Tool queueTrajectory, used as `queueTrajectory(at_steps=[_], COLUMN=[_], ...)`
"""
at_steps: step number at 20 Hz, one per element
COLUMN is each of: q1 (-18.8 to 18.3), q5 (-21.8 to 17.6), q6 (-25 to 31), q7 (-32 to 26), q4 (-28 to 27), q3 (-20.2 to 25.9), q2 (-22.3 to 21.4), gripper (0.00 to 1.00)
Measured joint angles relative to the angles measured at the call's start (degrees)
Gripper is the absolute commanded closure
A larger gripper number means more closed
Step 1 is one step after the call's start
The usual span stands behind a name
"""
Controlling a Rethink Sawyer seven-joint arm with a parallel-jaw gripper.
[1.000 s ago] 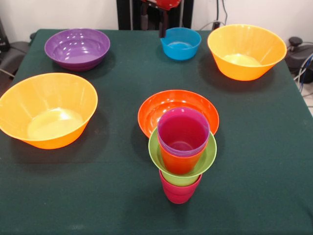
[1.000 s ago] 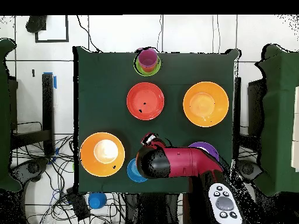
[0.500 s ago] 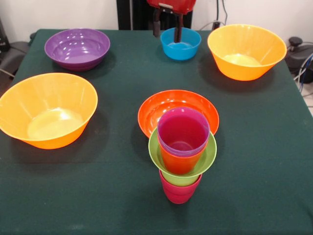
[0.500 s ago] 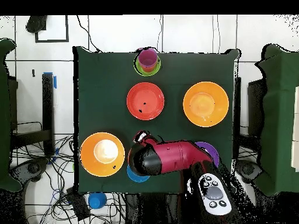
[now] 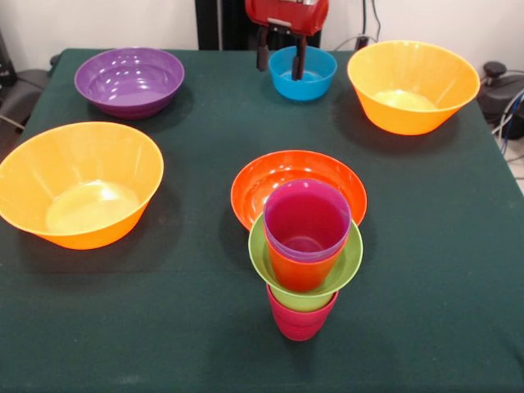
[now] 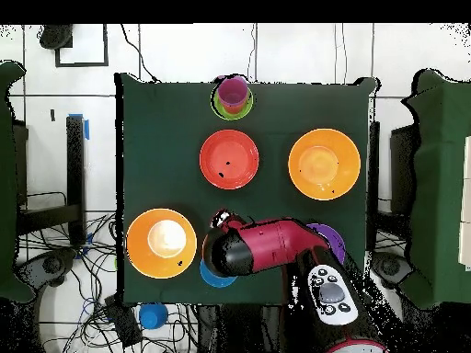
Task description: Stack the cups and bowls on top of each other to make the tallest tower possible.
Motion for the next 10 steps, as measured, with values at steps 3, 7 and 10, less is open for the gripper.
queueTrajectory(at_steps=[3,7,10], q1=[-0.19,-0.68,-1.23], q5=[-1.40,-2.00,-2.47], q6=[0.00,-0.01,0.00], q7=[0.00,0.00,0.00], q4=[0.01,0.03,0.73], q3=[0.02,0.07,0.18], q2=[-0.08,-0.54,-1.37], gripper=[0.00,0.00,0.00])
